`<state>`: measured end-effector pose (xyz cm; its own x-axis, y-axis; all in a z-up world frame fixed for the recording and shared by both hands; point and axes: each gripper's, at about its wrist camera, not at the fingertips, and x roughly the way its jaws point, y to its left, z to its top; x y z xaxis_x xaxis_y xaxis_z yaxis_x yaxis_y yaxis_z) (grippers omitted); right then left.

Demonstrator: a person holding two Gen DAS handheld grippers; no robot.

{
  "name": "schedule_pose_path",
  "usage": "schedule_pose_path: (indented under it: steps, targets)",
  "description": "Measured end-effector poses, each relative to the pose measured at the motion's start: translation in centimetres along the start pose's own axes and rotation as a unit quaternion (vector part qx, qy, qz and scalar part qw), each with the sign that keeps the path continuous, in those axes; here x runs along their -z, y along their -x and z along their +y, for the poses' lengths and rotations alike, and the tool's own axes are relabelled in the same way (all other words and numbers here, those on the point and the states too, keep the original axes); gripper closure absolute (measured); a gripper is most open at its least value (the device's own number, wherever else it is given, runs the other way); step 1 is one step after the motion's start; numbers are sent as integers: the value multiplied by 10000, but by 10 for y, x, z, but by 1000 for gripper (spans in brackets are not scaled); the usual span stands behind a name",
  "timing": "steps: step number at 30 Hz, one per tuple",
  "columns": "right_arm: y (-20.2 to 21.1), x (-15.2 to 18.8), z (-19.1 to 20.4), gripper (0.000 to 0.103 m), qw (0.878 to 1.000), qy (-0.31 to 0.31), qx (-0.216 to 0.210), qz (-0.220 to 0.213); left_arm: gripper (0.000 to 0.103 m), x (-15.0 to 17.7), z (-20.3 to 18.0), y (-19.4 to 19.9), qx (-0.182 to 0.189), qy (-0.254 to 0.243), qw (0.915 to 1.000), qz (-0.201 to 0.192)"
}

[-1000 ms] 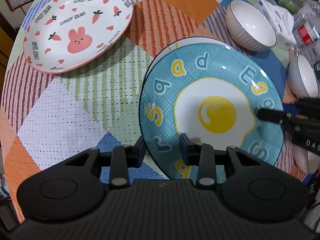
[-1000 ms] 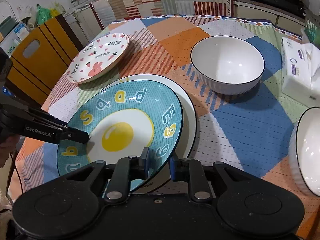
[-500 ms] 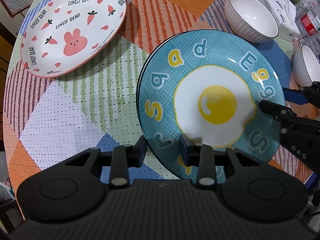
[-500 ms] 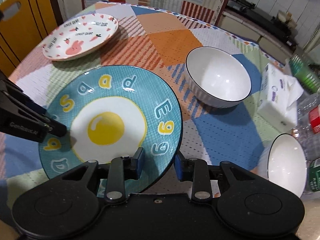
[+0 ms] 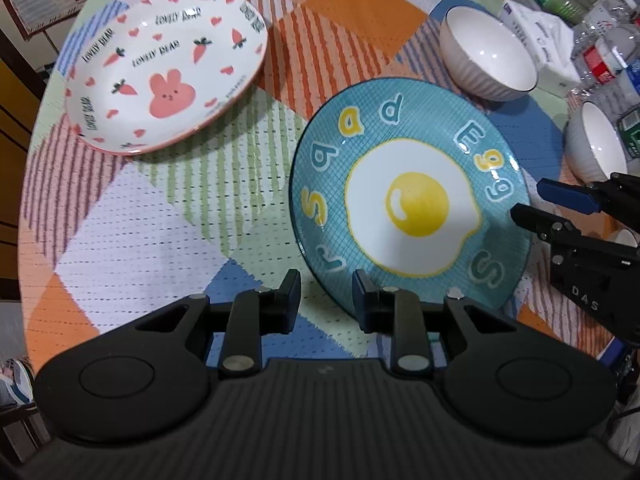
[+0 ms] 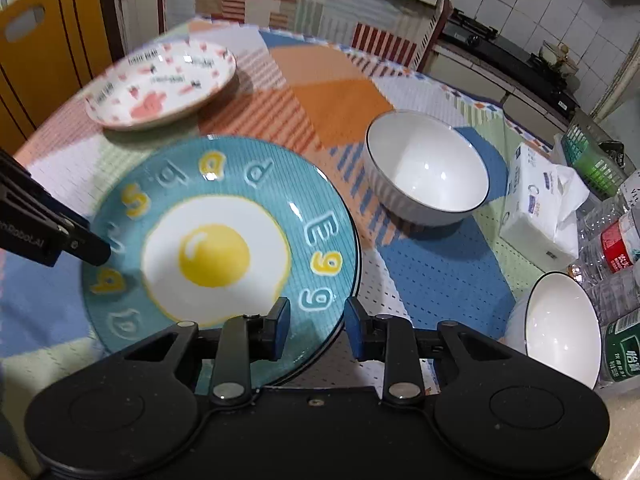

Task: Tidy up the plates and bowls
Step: 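Open both grippers and release the egg plate on the stack, then move both grippers to the pink bunny plate and grasp its rim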

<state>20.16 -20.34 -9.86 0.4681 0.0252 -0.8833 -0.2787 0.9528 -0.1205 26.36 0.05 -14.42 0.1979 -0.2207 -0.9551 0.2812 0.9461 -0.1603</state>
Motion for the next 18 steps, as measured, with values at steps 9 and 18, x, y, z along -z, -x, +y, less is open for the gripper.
schedule_pose_path:
  steps: [9, 18]
  targets:
    - [38, -4, 9, 66, 9970, -270, -680, -237, 76, 16, 18, 53, 68, -91, 9997, -230]
    - [70, -41, 20, 46, 9895, -117, -1395, -351, 60, 7, 53, 108, -682, -480, 9951, -530]
